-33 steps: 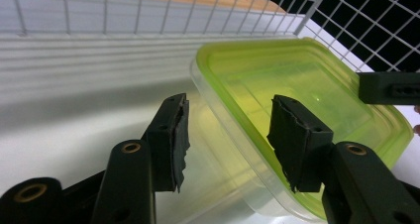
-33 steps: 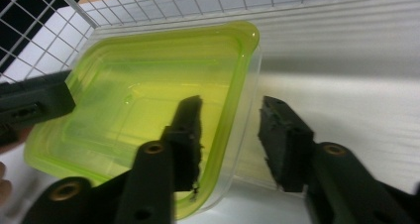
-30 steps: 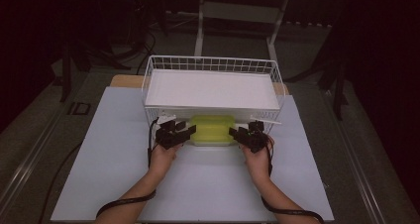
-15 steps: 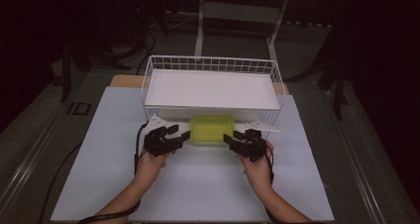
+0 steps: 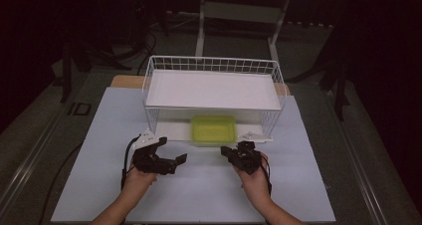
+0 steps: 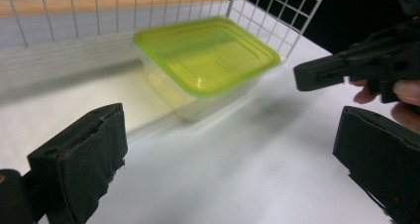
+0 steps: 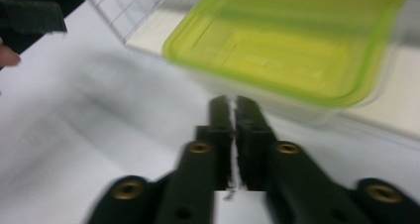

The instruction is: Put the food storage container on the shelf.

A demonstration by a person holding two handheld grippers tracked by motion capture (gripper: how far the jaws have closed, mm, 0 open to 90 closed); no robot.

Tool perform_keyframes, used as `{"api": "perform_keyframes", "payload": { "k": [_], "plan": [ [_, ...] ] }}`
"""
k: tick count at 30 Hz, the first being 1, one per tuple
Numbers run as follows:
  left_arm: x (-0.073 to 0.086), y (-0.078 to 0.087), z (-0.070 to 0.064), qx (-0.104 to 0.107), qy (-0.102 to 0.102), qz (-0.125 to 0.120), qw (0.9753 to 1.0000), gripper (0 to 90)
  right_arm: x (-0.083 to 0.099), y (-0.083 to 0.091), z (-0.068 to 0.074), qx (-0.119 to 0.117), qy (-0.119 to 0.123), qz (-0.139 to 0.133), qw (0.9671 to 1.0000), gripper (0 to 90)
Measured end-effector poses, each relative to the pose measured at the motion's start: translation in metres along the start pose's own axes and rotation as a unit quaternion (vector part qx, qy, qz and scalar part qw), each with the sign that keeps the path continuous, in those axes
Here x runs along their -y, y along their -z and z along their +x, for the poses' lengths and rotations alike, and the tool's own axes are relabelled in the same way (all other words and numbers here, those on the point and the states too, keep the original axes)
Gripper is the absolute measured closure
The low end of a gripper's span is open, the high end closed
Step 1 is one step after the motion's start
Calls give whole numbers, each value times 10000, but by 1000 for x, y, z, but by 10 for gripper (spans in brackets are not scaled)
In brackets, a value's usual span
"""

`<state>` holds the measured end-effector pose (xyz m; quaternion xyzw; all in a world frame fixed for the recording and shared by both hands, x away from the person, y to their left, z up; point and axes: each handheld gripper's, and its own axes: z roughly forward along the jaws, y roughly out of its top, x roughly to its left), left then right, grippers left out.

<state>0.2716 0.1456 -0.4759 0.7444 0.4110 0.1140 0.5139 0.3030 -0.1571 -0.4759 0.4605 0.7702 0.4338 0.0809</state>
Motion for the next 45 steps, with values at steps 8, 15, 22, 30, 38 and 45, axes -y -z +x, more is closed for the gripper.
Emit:
{"api": "perform_keyframes", "payload": {
  "k": [8,15,22,30,38,45],
  "plan": [
    [20,7,-13,-86,-429,-142,9989,9,11,-13,2,-6,49,140,9999,899],
    [30,-6,-16,-182,-526,-142,9983,9,13,-33,0,123,99,297,9994,900],
    [33,-6,-10,-157,-357,-227,9990,10,7,-53,-7,307,112,368,9988,900],
    [33,-4,-13,-218,-535,-243,9980,10,-6,-66,-15,343,-100,251,9990,899],
    [31,-2,-19,-129,-539,-316,9980,10,-16,-80,-25,369,-347,183,9985,898],
    [31,2,-20,-140,-522,-379,9978,10,-26,-90,-30,466,-407,96,9980,897]
  ]
}}
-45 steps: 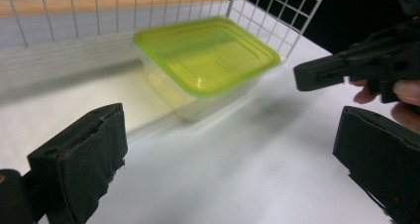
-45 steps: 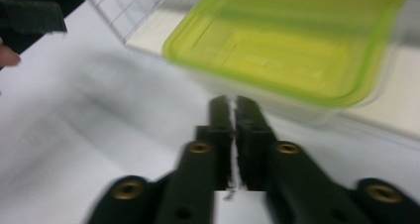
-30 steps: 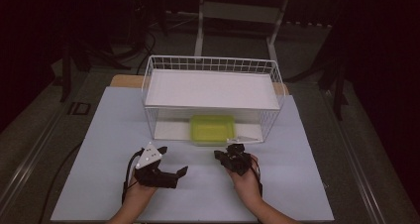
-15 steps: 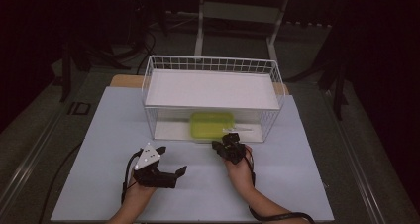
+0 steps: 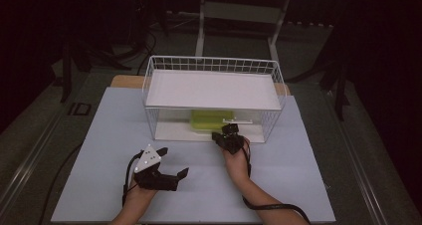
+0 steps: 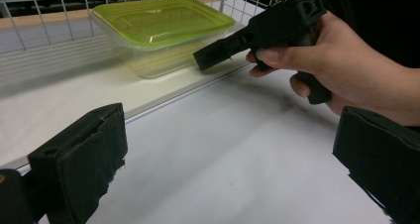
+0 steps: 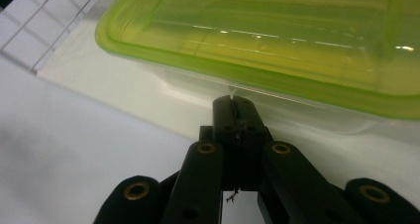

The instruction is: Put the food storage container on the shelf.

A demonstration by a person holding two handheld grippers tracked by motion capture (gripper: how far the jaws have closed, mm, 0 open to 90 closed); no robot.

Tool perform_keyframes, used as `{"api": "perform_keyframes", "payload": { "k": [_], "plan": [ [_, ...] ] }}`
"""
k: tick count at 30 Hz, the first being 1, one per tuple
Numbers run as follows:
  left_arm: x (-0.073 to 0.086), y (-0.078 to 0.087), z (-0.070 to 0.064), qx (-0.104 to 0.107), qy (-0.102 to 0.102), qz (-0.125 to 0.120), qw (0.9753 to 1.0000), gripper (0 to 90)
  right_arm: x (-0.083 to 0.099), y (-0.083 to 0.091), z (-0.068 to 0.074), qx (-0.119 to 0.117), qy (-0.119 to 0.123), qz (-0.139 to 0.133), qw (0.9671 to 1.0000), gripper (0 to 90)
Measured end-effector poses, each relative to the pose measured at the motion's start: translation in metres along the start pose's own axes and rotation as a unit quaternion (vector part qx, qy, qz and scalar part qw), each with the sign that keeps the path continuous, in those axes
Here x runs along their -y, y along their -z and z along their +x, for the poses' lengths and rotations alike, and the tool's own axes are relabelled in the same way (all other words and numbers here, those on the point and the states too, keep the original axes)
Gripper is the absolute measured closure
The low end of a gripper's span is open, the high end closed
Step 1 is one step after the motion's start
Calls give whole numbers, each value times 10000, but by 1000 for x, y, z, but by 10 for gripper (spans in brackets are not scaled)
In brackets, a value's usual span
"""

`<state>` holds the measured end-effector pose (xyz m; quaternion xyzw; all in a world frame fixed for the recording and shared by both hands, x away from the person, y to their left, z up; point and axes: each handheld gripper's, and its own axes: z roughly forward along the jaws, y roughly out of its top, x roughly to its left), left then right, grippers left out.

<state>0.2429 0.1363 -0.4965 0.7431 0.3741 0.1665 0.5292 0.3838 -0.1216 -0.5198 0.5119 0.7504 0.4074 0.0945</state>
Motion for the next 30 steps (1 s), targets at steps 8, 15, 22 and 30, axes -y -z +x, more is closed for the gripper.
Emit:
{"api": "perform_keyframes", "payload": {
  "k": [8,15,22,30],
  "plan": [
    [1,1,-1,40,-16,0,10000,10,-13,-3,-5,103,-124,-102,9998,892],
    [1,0,-1,42,-42,7,10000,10,-18,-11,-5,55,-73,-134,9999,893],
    [1,0,-2,42,-76,24,10000,9,-18,-17,-3,18,-35,-112,9999,892],
    [2,0,-2,50,-82,21,10000,10,-13,-8,3,3,72,-97,9999,852]
  ]
}}
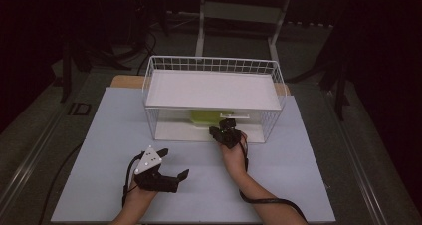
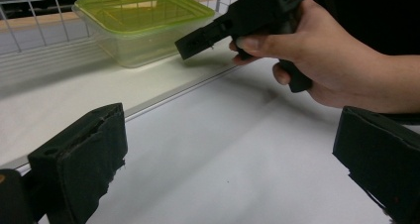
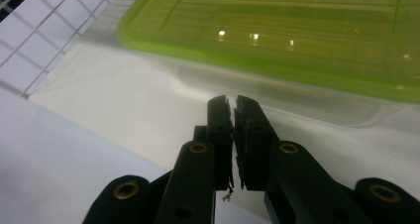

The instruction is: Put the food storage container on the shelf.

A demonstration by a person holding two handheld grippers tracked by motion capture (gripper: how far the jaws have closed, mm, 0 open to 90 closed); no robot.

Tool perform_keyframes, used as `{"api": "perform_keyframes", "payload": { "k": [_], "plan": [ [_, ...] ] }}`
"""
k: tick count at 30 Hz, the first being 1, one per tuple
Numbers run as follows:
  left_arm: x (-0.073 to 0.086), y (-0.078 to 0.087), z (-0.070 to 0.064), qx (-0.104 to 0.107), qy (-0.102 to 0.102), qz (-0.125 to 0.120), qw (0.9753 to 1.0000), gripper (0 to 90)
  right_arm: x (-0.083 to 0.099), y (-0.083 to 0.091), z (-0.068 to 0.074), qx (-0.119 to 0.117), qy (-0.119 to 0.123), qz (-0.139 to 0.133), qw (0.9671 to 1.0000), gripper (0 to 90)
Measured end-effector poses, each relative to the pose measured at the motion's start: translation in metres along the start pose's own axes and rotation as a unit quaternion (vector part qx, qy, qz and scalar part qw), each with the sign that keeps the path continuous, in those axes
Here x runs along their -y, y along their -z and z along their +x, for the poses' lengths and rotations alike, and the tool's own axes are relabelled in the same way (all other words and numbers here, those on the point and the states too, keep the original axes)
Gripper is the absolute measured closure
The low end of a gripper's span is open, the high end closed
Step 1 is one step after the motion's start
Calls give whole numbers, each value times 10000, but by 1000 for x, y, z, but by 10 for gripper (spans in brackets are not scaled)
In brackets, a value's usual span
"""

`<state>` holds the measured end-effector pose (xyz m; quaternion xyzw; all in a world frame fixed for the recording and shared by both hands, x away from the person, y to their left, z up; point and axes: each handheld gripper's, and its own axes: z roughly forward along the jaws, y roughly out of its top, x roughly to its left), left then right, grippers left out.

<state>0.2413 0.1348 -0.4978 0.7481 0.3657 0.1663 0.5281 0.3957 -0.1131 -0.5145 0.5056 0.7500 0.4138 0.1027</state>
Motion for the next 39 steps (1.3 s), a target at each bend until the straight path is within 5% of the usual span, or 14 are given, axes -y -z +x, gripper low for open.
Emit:
{"api": "perform_keyframes", "payload": {
  "k": [6,16,21,35,39],
  "plan": [
    [0,-1,2,-56,-33,-30,10000,9,7,12,3,-29,284,-138,9995,803],
    [-1,-3,2,161,-136,-159,9997,9,15,36,8,-250,450,-353,9981,399],
    [-3,-4,1,151,-299,-275,9991,10,21,44,10,-775,625,-460,9940,185],
    [-16,6,1,531,-444,-170,9975,10,24,87,14,-1151,1116,-686,9847,143],
    [-10,11,-1,560,-324,-165,9978,10,30,104,13,-1139,1262,-754,9826,149]
  ]
}}
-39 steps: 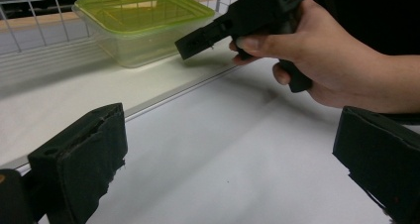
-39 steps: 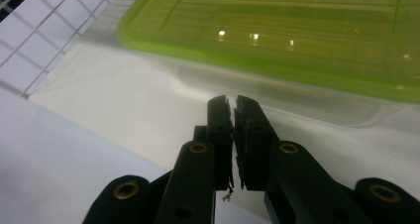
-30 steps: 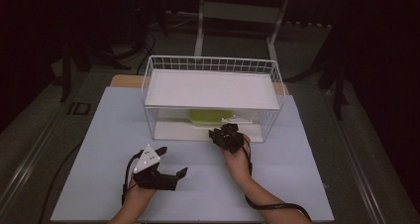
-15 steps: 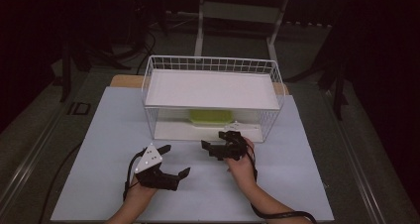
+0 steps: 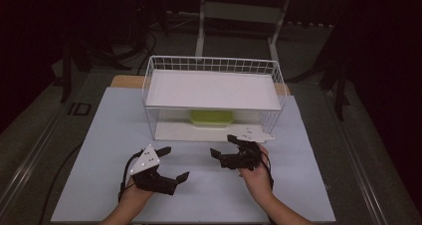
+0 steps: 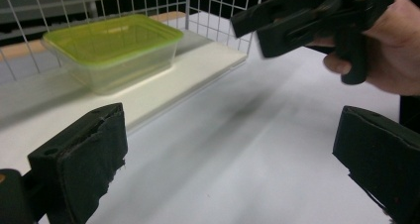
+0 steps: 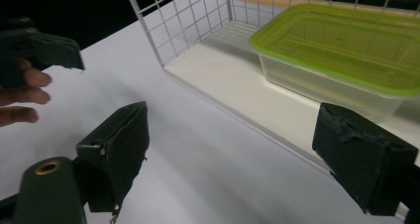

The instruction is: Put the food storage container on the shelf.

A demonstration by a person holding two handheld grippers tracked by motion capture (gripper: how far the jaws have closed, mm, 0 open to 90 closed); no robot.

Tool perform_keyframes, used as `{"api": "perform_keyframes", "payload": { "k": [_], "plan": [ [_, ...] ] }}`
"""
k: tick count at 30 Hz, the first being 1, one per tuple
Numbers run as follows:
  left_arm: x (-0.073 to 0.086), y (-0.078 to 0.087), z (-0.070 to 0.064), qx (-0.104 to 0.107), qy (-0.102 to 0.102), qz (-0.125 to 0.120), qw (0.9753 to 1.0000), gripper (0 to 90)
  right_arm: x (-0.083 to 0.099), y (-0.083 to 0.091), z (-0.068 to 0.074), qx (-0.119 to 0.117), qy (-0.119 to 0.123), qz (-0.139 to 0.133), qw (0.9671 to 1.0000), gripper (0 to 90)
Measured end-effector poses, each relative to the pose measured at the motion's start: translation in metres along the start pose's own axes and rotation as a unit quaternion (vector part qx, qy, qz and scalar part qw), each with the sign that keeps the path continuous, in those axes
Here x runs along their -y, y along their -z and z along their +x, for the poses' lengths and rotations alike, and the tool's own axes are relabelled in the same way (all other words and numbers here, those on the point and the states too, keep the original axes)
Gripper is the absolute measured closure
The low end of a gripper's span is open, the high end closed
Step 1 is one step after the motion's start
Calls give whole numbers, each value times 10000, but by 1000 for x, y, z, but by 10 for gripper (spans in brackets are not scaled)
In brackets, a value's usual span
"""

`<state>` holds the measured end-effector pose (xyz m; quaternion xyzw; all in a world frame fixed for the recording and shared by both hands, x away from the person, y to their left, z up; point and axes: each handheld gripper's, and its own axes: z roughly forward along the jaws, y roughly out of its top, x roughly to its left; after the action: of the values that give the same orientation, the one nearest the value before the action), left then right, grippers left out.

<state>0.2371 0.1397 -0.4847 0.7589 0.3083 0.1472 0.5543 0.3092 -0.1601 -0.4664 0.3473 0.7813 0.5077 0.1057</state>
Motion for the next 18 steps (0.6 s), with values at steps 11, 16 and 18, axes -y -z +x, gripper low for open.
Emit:
{"api": "perform_keyframes", "payload": {
  "k": [11,16,18],
  "plan": [
    [7,15,-7,103,79,91,9999,9,16,44,8,-265,48,-167,9995,149],
    [13,18,-11,129,66,171,9997,10,29,56,8,-295,56,-25,9995,149],
    [16,18,-11,154,68,164,9997,9,34,62,6,-328,15,-10,9995,149]
  ]
}}
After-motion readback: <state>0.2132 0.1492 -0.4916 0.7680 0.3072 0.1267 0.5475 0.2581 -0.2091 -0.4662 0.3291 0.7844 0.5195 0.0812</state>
